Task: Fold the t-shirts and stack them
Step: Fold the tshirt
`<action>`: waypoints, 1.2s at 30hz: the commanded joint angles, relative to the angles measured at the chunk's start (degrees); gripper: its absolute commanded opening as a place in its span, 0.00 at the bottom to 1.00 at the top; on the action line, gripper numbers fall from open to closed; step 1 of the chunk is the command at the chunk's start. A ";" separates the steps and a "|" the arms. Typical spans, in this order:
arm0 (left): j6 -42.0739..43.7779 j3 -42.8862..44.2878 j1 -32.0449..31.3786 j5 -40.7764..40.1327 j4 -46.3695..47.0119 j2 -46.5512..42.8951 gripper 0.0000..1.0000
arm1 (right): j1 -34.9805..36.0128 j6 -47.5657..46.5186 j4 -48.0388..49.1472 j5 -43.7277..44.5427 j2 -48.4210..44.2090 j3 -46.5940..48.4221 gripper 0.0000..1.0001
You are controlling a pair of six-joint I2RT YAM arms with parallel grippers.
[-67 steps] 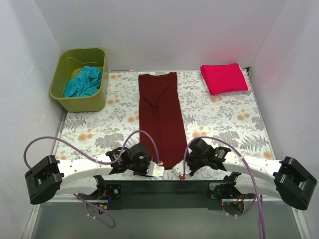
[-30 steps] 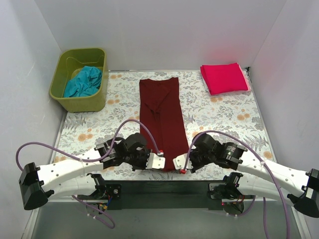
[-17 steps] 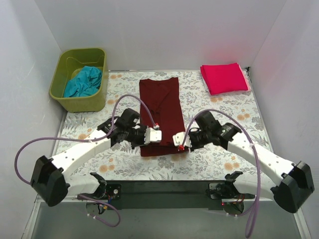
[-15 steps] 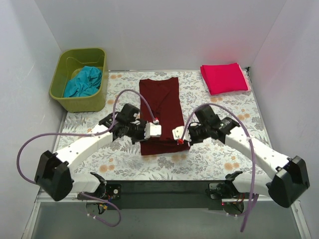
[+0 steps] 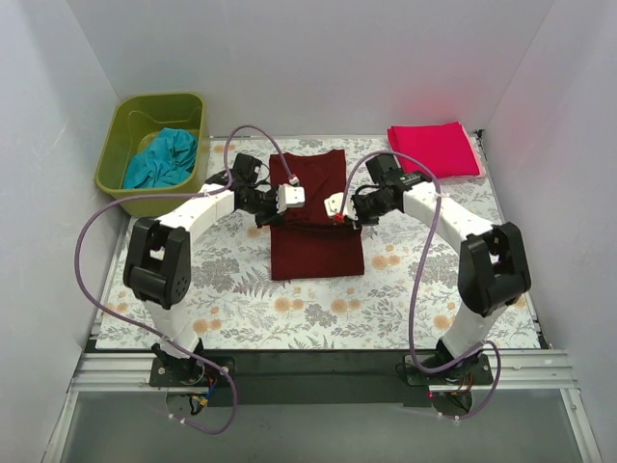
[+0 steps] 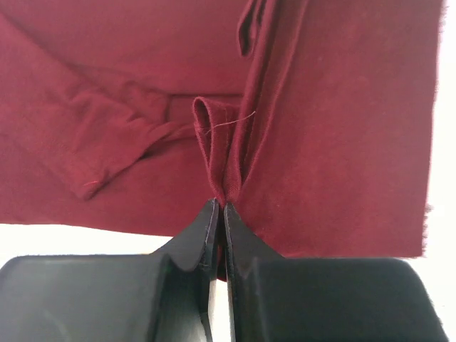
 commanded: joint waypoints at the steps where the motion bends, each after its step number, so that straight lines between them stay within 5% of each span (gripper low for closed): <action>1: 2.87 5.40 1.83 2.36 1.05 3.66 0.00 | -1.78 -3.21 -0.65 -2.55 5.10 6.92 0.01; 10: 4.90 10.43 4.30 2.01 2.55 11.14 0.00 | -2.92 -4.89 -0.21 -2.46 14.87 13.88 0.01; 27: 5.16 12.01 5.35 -0.01 5.88 14.30 0.01 | -3.72 -5.50 4.09 -2.20 19.18 16.08 0.01; 28: 4.90 12.36 5.35 -0.19 5.89 14.57 0.03 | -3.63 -5.59 4.62 -2.20 19.36 16.08 0.04; 29: 4.63 13.15 5.44 -0.63 5.80 14.83 0.18 | -3.63 -5.42 5.15 -2.02 19.44 16.60 0.24; 31: 3.67 14.03 5.61 -1.59 5.45 14.49 0.29 | -3.80 -2.18 7.17 -1.50 19.53 17.92 0.39; 32: 3.06 14.90 5.70 -1.68 5.10 14.14 0.31 | -3.98 -0.60 7.52 -1.32 19.45 20.54 0.54; 33: 0.53 15.09 5.79 -1.77 5.18 13.61 0.41 | -4.68 1.16 7.87 -1.23 19.18 21.95 0.62; 36: -5.37 16.23 6.67 -1.95 5.45 10.01 0.50 | -5.99 11.25 8.05 -0.96 17.96 28.36 0.69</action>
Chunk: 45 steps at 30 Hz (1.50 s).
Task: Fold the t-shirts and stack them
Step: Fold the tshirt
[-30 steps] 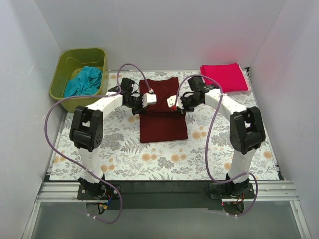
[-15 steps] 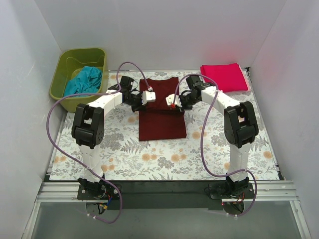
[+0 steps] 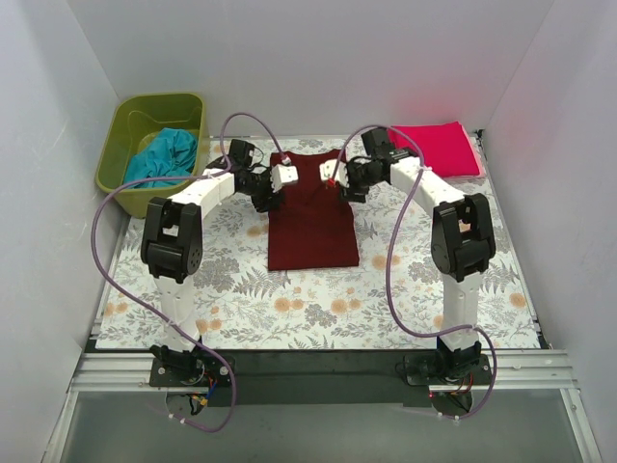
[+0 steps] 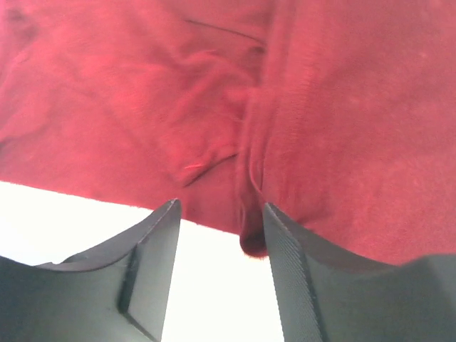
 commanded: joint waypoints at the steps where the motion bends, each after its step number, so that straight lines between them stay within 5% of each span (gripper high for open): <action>1: -10.54 2.85 1.47 -0.22 0.94 -6.52 0.50 | -2.13 14.95 3.29 -1.01 -3.25 8.27 0.69; 7: -37.53 -0.13 1.47 5.13 0.33 -13.38 0.61 | -2.93 38.61 1.88 -4.96 -10.19 3.72 0.77; 9: -52.64 -1.70 1.47 9.17 1.90 -15.13 0.64 | -2.93 49.24 0.48 -9.43 -11.16 2.22 0.92; 14: -83.73 -19.78 -0.28 18.84 17.23 -22.15 0.75 | -2.84 67.97 0.64 -26.19 -12.13 -8.57 0.98; 18: -98.28 -32.46 -4.23 18.94 27.03 -28.31 0.84 | -0.38 89.82 19.64 -30.28 -18.62 -25.79 0.98; 26: -108.76 -42.31 -7.85 13.41 36.44 -25.95 0.87 | 3.14 109.02 41.31 -24.83 -19.43 -39.69 0.98; 32: -110.53 -44.60 -7.85 10.68 41.72 -22.62 0.87 | 4.10 114.23 48.00 -21.93 -15.30 -44.10 0.98; 45: -106.93 -53.13 -1.26 15.23 48.76 -13.65 0.88 | -0.11 104.83 51.36 -23.33 -7.82 -52.19 0.98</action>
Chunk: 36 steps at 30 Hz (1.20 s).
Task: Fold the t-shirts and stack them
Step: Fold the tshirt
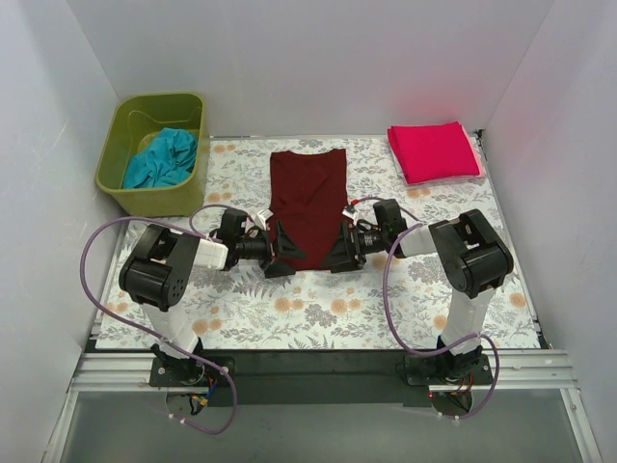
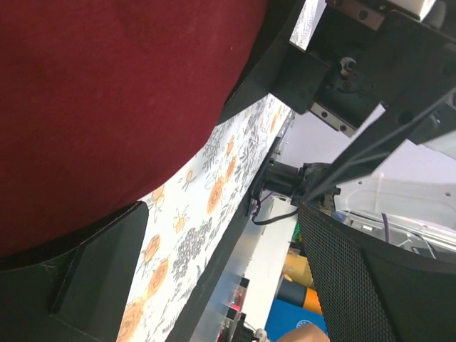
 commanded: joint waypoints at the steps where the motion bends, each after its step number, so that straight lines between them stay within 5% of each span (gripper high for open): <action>1: 4.55 -3.23 3.16 -1.28 -3.17 0.74 0.88 | -2.01 -5.24 0.09 2.87 1.31 -2.94 0.98; 8: 5.34 -3.95 3.51 7.60 -7.30 -13.12 0.89 | -2.19 -0.50 -0.18 -4.69 -10.79 -1.90 0.98; 13: 11.23 4.40 3.60 6.73 -14.08 -15.36 0.89 | -2.89 -1.01 -0.35 -3.38 -12.23 4.60 0.98; 25: 11.85 26.98 7.29 -3.03 -2.50 10.97 0.78 | -7.29 -6.91 -0.35 -1.88 13.15 29.12 0.93; 32: 4.12 28.14 12.47 -1.45 5.43 22.60 0.69 | -7.64 -9.72 -0.09 -0.21 22.83 34.23 0.85; 36: 4.55 26.48 13.18 0.13 4.64 21.66 0.69 | -7.99 -10.43 -0.18 -0.38 23.55 32.74 0.83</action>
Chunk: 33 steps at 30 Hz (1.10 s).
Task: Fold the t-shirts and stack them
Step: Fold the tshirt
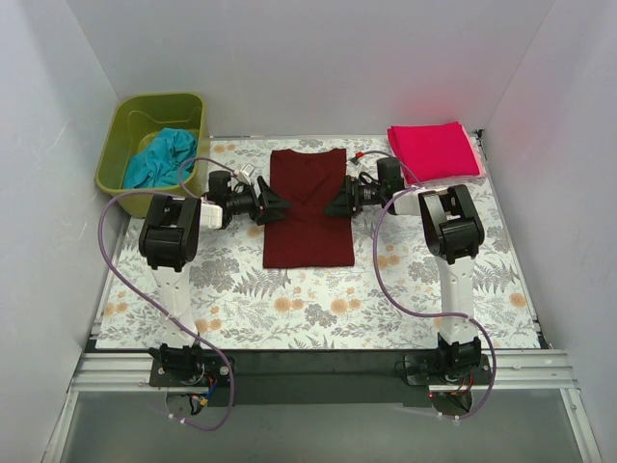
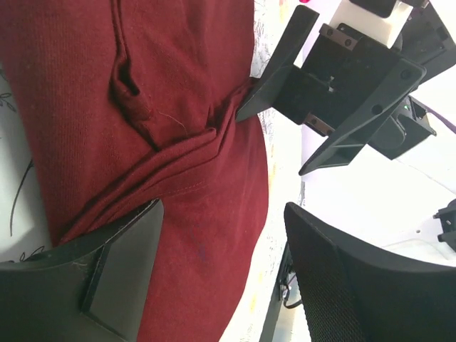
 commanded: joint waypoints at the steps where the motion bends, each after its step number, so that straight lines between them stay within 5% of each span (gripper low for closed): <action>1: 0.51 -1.57 1.38 -2.84 -0.54 -1.01 0.69 | -0.15 -2.69 -0.62 1.30 -0.10 -0.31 0.84; 7: 14.53 -0.18 1.38 1.63 -14.45 -13.66 0.75 | -0.58 -6.44 -5.51 -1.17 -13.61 1.96 0.84; 10: 33.60 1.76 1.38 2.87 -30.56 -21.02 0.78 | -0.32 -29.34 -30.35 2.59 -18.81 6.79 0.84; 14: 60.40 -0.06 1.38 1.39 -45.78 -29.48 0.81 | 0.82 -49.32 -44.72 12.87 -25.50 4.54 0.83; 19: 88.86 -7.18 0.07 -0.90 -54.85 -37.22 0.67 | 6.77 -67.78 -46.15 26.94 -34.72 -5.92 0.73; 23: 102.86 -11.67 -5.19 -5.03 -57.32 -39.51 0.53 | 13.11 -74.12 -42.12 33.98 -38.51 -14.45 0.60; 33: 107.91 -18.01 -12.16 -10.75 -49.94 -38.29 0.48 | 18.66 -79.33 -34.99 39.88 -38.61 -24.83 0.47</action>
